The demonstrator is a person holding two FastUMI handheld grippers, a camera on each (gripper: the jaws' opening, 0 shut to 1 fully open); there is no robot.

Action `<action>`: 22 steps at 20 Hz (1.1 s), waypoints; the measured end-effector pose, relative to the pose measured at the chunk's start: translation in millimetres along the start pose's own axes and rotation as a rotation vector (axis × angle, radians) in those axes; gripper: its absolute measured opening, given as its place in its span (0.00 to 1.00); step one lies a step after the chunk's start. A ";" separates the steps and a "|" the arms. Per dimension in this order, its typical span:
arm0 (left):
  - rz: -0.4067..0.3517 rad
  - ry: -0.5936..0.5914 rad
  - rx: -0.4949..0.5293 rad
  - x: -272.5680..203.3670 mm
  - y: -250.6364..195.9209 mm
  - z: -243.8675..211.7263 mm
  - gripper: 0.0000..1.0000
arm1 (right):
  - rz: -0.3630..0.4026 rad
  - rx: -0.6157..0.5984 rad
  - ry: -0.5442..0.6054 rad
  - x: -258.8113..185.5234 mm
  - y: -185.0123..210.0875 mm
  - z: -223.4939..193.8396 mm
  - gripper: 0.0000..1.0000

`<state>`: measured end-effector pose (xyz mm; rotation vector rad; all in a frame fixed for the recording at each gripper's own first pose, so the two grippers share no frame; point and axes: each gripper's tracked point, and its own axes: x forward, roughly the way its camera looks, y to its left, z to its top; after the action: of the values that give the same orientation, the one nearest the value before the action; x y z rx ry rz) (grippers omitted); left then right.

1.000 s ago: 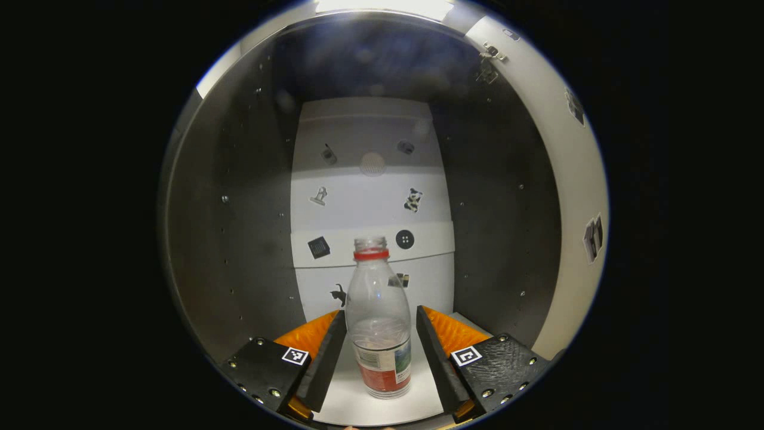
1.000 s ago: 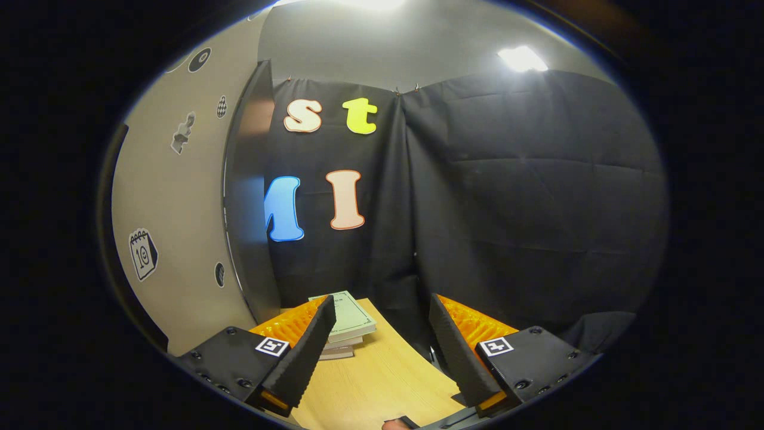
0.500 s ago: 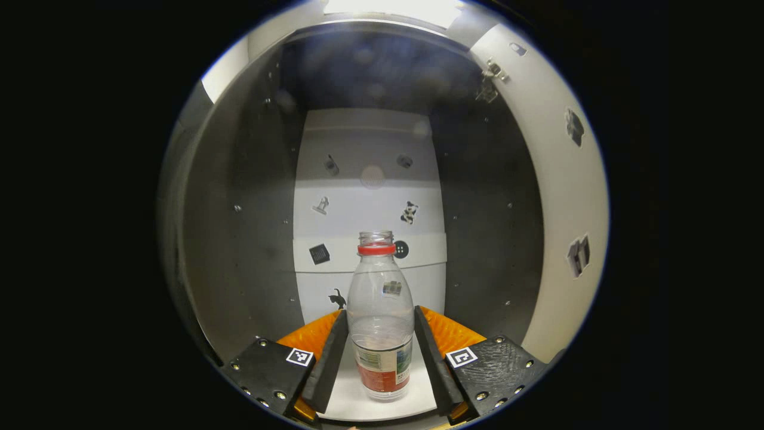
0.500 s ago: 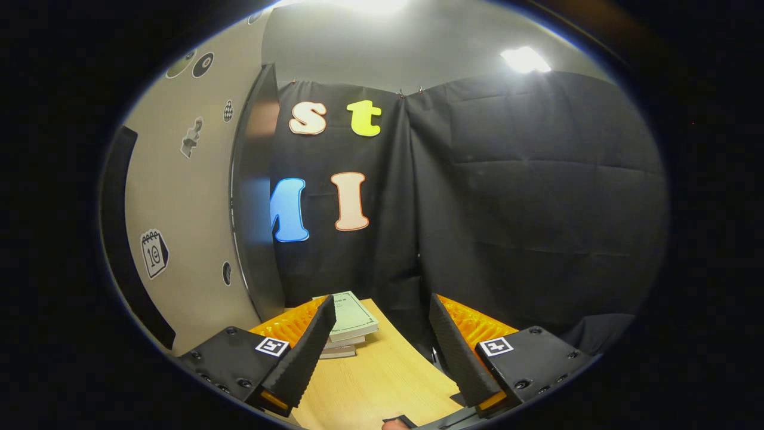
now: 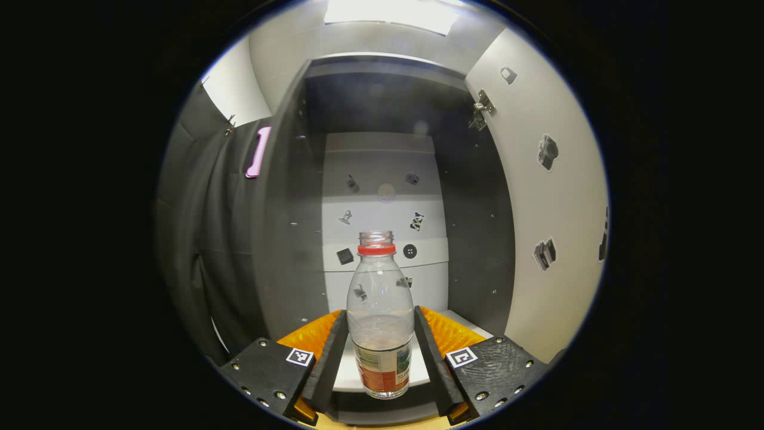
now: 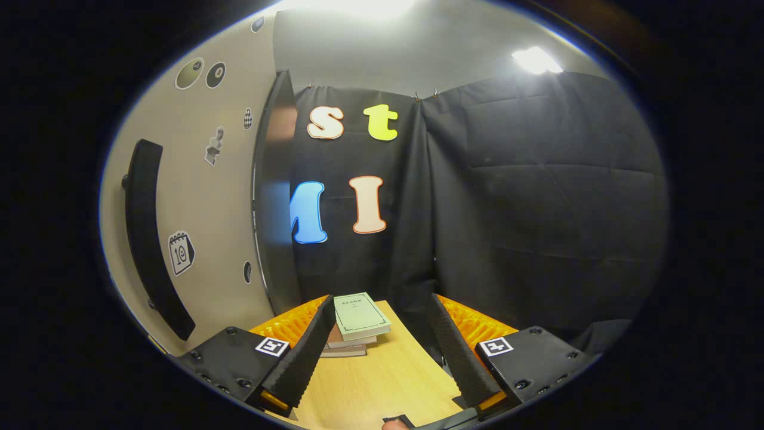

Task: Open the cabinet door with the right hand, grasp the bottle in the cabinet with the left hand and place it on the coaster, then close the cabinet door with the right hand.

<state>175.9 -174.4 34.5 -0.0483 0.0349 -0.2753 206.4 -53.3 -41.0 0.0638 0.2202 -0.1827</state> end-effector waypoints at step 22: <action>0.159 0.109 -0.086 -226.8 82.5 -175.4 0.63 | 0.129 0.026 -0.021 -33.0 32.5 -39.7 0.97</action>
<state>-27.0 -40.8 -138.6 -0.1159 0.1587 -0.1175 172.4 -12.5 -70.9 0.1013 0.1926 -0.0576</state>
